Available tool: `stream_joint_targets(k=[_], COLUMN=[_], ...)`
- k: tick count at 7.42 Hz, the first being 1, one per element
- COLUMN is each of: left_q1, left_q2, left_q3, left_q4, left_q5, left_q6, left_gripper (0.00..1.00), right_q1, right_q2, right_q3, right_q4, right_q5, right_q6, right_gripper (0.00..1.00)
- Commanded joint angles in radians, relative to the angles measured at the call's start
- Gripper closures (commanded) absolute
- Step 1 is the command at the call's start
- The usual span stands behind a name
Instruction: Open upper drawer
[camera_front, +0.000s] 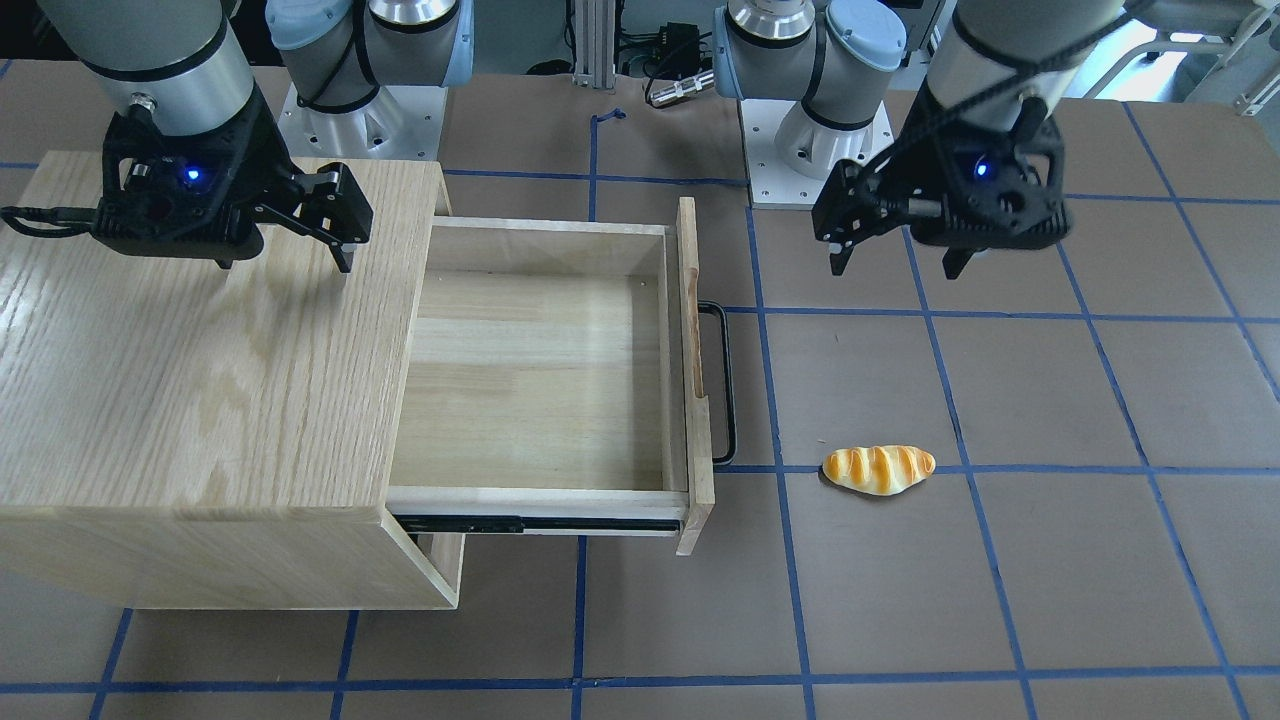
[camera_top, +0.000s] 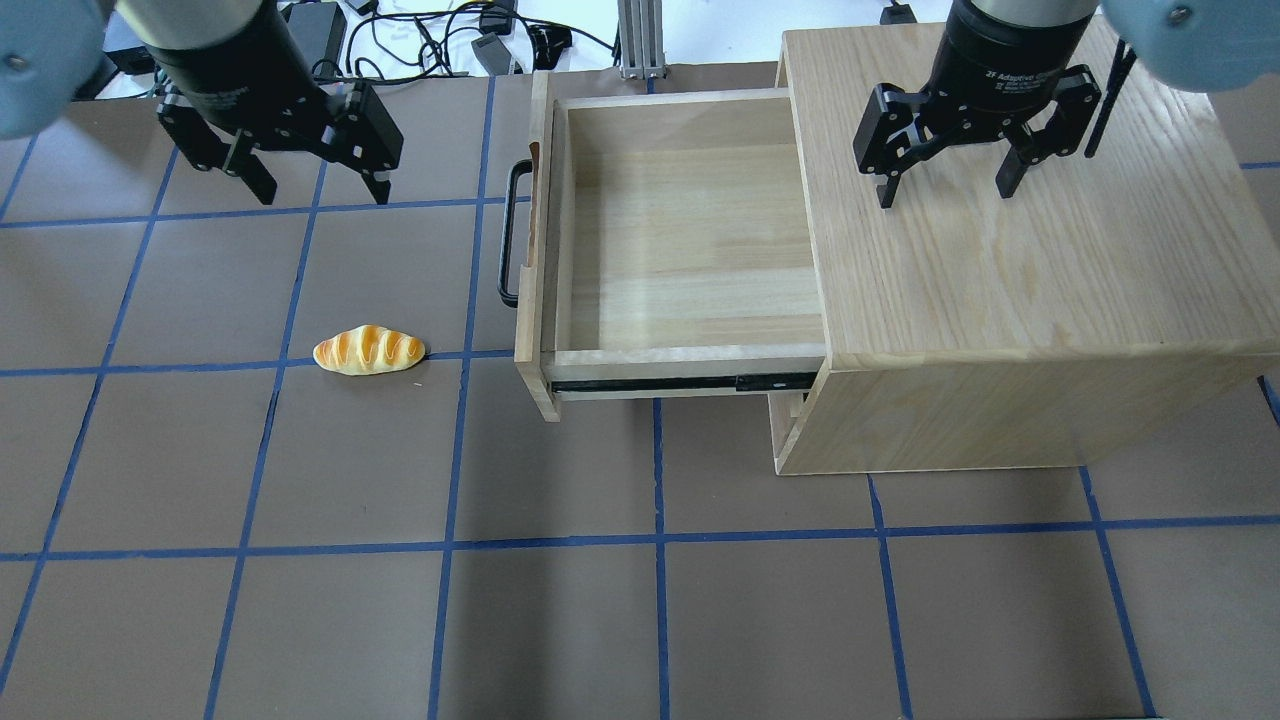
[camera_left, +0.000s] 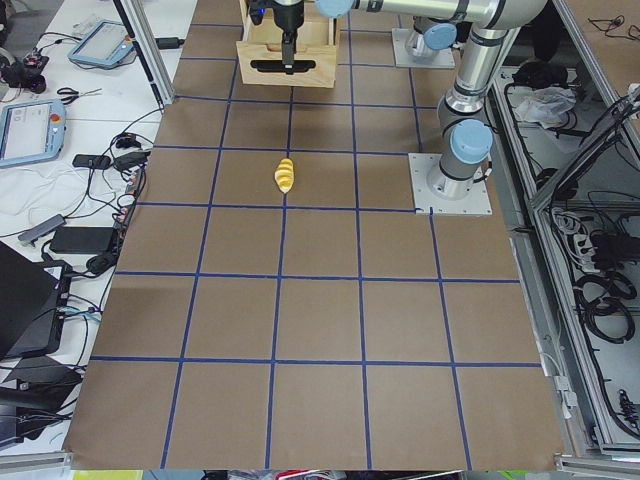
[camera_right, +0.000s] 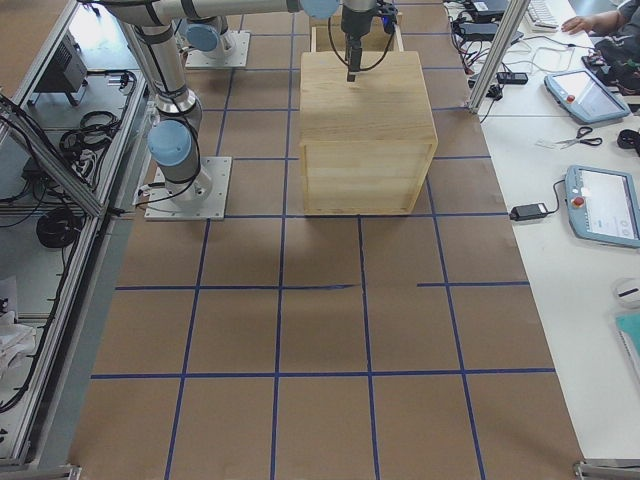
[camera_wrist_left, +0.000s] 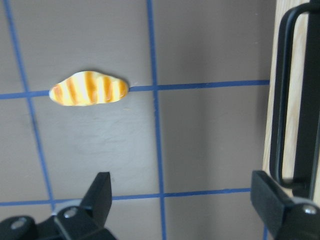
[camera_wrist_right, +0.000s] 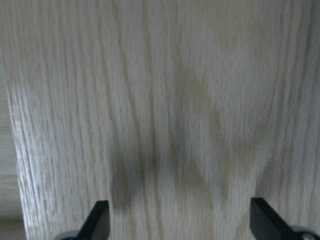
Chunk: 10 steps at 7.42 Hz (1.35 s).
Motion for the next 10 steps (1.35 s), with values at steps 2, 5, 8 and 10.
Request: stream_joint_targets(k=[2,5,8,10], left_q1=[-0.008,0.004,0.003,0.001], left_q2=[0.04,0.012,0.026,0.02], left_q3=[0.024,0.004,-0.016,-0.019], left_q4=[-0.008,0.036,0.059,0.071], left_q5=[0.03,0.008,-0.044,-0.043], left_q6=[0.006,0.068,0.067,0.063], left_gripper=[0.0,0.0,0.0,0.0], right_q1=[0.001,-0.001,0.0,0.0], right_q2=[0.0,0.0,0.0,0.0], right_q3=[0.0,0.002,0.0,0.0], right_q4=[0.0,0.0,0.0,0.0], right_q5=[0.0,0.0,0.0,0.0], right_q6=[0.001,0.001,-0.001,0.001], right_gripper=[0.0,0.0,0.0,0.0])
